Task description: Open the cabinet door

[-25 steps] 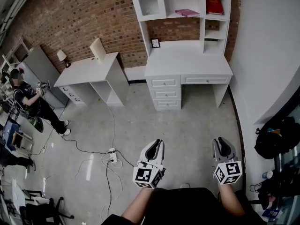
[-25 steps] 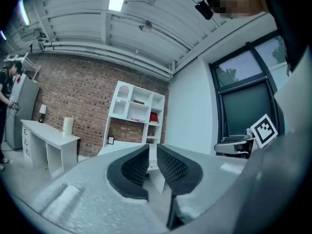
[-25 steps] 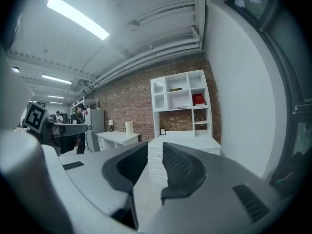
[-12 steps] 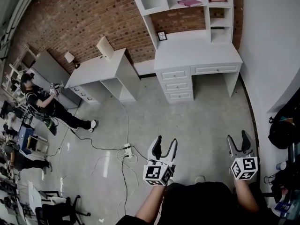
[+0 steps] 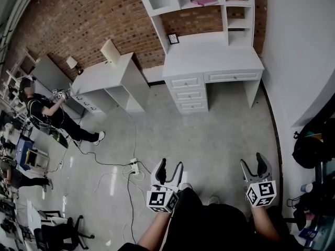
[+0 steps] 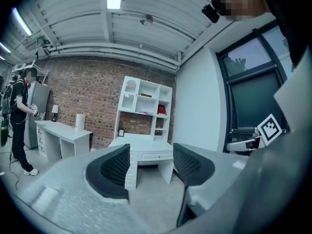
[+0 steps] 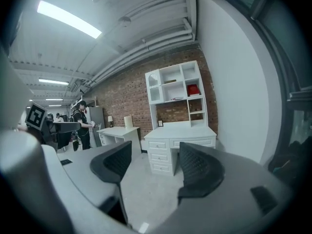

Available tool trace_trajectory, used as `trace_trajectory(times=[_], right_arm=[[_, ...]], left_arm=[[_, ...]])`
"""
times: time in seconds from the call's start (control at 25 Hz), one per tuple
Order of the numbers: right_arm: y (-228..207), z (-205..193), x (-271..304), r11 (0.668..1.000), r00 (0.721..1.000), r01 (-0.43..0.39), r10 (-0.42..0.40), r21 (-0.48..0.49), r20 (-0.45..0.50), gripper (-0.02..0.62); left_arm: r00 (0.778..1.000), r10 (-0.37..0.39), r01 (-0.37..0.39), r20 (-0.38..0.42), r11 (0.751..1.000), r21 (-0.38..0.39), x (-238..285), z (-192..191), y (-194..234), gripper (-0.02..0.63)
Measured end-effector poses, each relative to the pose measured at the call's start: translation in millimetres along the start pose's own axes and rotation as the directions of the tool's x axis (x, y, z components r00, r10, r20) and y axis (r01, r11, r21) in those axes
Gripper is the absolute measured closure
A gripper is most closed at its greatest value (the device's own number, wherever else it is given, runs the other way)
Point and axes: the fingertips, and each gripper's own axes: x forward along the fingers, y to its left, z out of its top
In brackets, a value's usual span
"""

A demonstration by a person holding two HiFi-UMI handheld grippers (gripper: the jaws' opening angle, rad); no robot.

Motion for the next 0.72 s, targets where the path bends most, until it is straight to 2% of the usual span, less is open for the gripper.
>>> trace_trajectory(times=[0.36, 0.52, 0.72], right_arm=[[-14, 3, 24, 1.0, 1.0, -0.006, 0.006, 0.012, -0.008, 0.307], [-19, 1, 50, 1.0, 0.999, -0.007, 0.007, 0.009, -0.031, 0.308], [-26, 9, 98, 0.999, 0.998, 0.042, -0.041, 0.014, -0.039, 0.308]], left_arm=[[0.999, -0.023, 0.023, -0.025, 1.0, -0.012, 41, -4, 1, 0.342], [0.998, -0.059, 0.058, -0.029, 0.998, -0.022, 80, -5, 4, 0.342], [0.994, -0.105, 0.105, -0.011, 0.994, -0.012, 142, 6, 28, 0.342]])
